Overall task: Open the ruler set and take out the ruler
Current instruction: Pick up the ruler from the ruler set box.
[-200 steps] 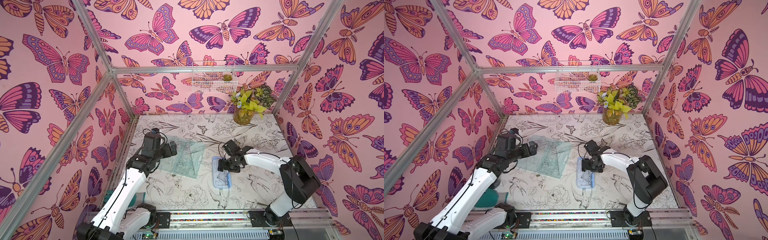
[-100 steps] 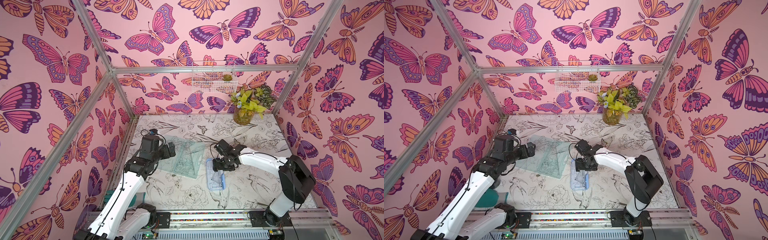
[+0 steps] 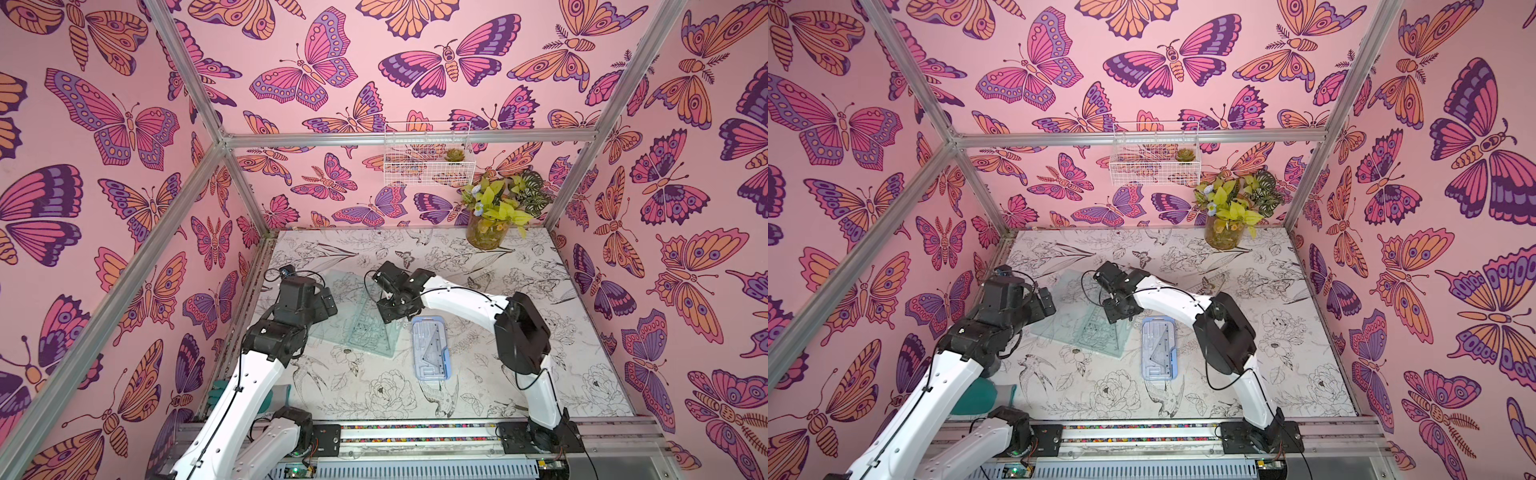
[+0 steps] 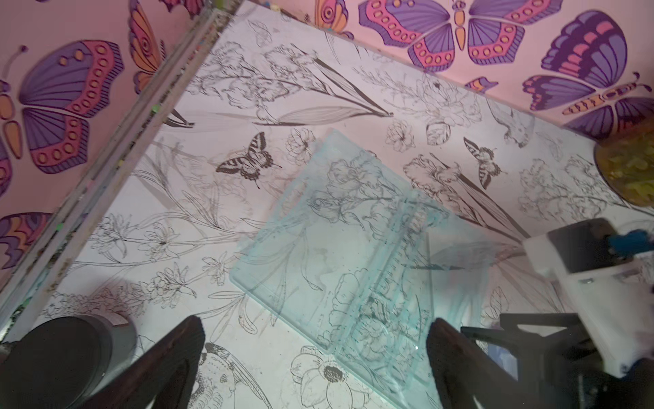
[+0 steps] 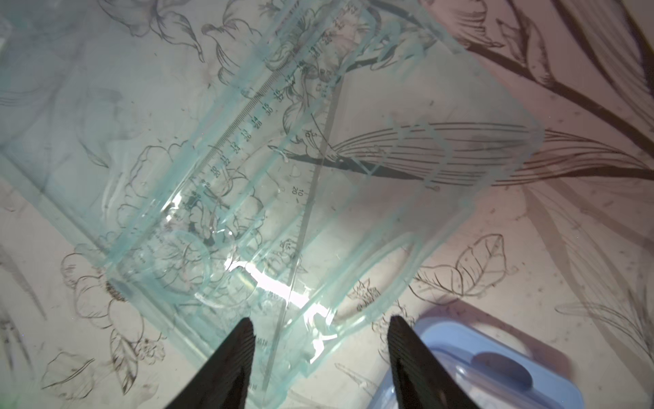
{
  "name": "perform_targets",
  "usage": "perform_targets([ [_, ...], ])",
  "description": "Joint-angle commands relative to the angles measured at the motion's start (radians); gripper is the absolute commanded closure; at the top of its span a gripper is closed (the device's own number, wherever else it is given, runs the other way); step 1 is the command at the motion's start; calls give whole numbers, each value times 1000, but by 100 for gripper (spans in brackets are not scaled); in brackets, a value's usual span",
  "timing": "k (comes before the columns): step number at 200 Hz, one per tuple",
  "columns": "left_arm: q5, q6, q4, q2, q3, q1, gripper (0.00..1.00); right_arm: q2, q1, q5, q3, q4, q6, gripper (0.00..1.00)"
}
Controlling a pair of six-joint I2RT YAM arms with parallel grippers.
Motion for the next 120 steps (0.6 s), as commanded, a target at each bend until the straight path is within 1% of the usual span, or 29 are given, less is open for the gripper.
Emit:
perform_targets([
  [1,-102,-22,-41,-14,-5,9,0,41,3,-23,60,-34,-50,38],
  [50,-109,-14,-29,-11,-10,8,0,152,25,-22,158,-47,-75,38],
  [77,-111,-13,-25,-11,-14,8,0,176,35,-1,176,-63,-80,39],
  [120,-108,-13,-20,-6,-18,10,0,206,57,21,180,-72,-77,43],
])
